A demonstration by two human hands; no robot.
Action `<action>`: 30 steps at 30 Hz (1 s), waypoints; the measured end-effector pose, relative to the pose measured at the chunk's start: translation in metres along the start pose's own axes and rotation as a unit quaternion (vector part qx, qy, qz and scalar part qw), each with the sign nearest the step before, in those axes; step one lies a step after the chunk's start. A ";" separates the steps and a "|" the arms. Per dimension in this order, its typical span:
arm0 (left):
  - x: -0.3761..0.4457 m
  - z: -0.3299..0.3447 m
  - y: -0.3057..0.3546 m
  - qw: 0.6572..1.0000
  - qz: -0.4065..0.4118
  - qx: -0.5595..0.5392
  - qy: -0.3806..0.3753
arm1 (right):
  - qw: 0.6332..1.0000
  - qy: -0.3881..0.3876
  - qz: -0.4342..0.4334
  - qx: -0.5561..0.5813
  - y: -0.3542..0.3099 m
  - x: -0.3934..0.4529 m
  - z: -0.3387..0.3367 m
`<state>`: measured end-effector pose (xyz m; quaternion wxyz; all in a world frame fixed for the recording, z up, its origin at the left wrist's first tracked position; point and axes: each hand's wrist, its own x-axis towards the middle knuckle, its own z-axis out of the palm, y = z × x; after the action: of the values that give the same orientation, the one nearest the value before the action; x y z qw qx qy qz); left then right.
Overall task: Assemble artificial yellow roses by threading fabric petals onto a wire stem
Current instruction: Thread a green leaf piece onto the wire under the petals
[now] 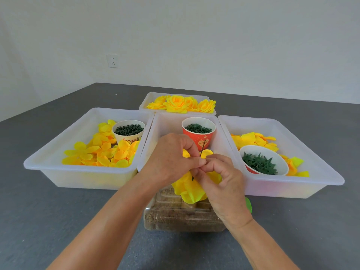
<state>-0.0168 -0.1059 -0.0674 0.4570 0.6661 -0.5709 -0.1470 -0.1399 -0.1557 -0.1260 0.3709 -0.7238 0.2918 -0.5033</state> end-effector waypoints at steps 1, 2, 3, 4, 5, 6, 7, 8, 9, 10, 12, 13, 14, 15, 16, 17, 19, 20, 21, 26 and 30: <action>-0.001 0.000 0.000 1.000 0.000 0.001 0.003 | 1.000 0.001 -0.003 -0.004 0.000 -0.001 0.001; -0.001 0.001 0.000 1.000 0.001 -0.002 0.006 | 1.000 0.002 -0.008 -0.011 0.001 -0.001 0.001; -0.003 0.001 -0.001 1.000 0.002 -0.010 0.010 | 1.000 0.002 -0.015 -0.020 0.000 -0.002 0.000; -0.005 0.002 -0.002 1.000 -0.001 -0.022 0.017 | 0.999 0.001 -0.019 -0.028 -0.001 -0.003 -0.001; -0.008 0.002 -0.003 0.999 -0.006 -0.036 0.026 | 0.999 -0.001 -0.017 -0.030 -0.003 -0.003 -0.002; -0.011 0.003 -0.005 0.998 -0.012 -0.047 0.041 | 0.999 -0.009 -0.010 -0.030 -0.005 -0.002 -0.004; -0.015 0.005 -0.008 0.996 -0.018 -0.059 0.058 | 0.999 -0.023 0.003 -0.030 -0.007 -0.001 -0.006; -0.020 0.006 -0.009 0.995 -0.018 -0.070 0.073 | 0.998 -0.045 0.021 -0.028 -0.009 0.002 -0.009; -0.025 0.008 -0.010 0.993 -0.012 -0.076 0.086 | 0.996 -0.070 0.042 -0.019 -0.011 0.004 -0.012; -0.030 0.010 -0.011 0.992 -0.001 -0.071 0.100 | 0.993 -0.097 0.063 0.006 -0.012 0.006 -0.016; -0.037 0.013 -0.011 0.991 0.030 -0.021 0.129 | 0.981 -0.138 0.109 0.086 -0.017 0.011 -0.023; -0.039 0.015 -0.011 0.988 0.047 0.017 0.143 | 0.972 -0.151 0.135 0.119 -0.019 0.014 -0.027; -0.041 0.016 -0.011 0.984 0.059 0.056 0.156 | 0.966 -0.157 0.154 0.136 -0.021 0.017 -0.029; -0.042 0.017 -0.011 0.980 0.065 0.089 0.167 | 0.966 -0.158 0.158 0.134 -0.022 0.019 -0.032; -0.042 0.018 -0.010 0.976 0.067 0.111 0.174 | 0.969 -0.154 0.153 0.119 -0.022 0.022 -0.033; -0.043 0.018 -0.010 0.973 0.064 0.128 0.179 | 0.974 -0.150 0.143 0.092 -0.021 0.023 -0.035; -0.045 0.017 -0.010 0.971 0.059 0.148 0.180 | 0.981 -0.146 0.122 0.041 -0.020 0.023 -0.038; -0.046 0.016 -0.010 0.970 0.060 0.153 0.178 | 0.982 -0.149 0.112 0.025 -0.019 0.022 -0.038; -0.047 0.016 -0.011 0.971 0.060 0.155 0.174 | 0.983 -0.153 0.102 0.014 -0.018 0.021 -0.039; -0.048 0.014 -0.013 0.978 0.052 0.140 0.149 | 0.985 -0.154 0.075 0.000 -0.014 0.019 -0.040; -0.048 0.013 -0.013 0.977 0.057 0.139 0.154 | 0.985 -0.156 0.071 0.007 -0.013 0.020 -0.041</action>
<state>-0.0328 -0.0696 -0.1007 0.4503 0.7042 -0.5452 0.0640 -0.1719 -0.1740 -0.0961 0.4514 -0.7686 0.2775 -0.3584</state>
